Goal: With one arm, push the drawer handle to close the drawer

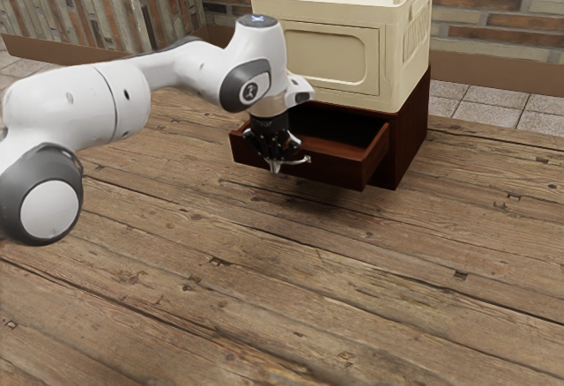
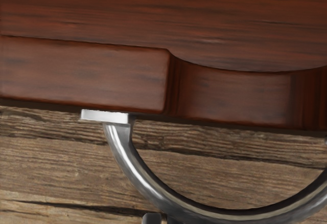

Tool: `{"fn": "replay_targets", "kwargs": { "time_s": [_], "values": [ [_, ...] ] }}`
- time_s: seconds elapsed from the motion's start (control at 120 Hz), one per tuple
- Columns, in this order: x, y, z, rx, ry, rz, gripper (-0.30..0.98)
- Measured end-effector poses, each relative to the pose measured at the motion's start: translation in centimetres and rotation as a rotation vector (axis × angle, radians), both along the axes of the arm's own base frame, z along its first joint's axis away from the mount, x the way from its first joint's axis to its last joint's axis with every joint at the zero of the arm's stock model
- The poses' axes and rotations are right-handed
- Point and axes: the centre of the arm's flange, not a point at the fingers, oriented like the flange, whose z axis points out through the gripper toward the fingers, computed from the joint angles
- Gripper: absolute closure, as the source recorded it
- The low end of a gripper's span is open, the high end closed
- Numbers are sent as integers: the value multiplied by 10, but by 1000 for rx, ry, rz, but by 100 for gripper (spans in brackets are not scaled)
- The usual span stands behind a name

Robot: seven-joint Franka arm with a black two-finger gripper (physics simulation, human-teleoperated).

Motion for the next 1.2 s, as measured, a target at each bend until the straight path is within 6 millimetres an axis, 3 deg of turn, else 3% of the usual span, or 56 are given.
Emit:
{"fn": "replay_targets", "kwargs": {
  "time_s": [0.583,0.883,1.2],
  "values": [
    [27,3,-8,-28,-119,-9,78],
    [41,14,-1,-29,-205,0,79],
    [57,8,-10,-44,-265,-10,79]
  ]
}}
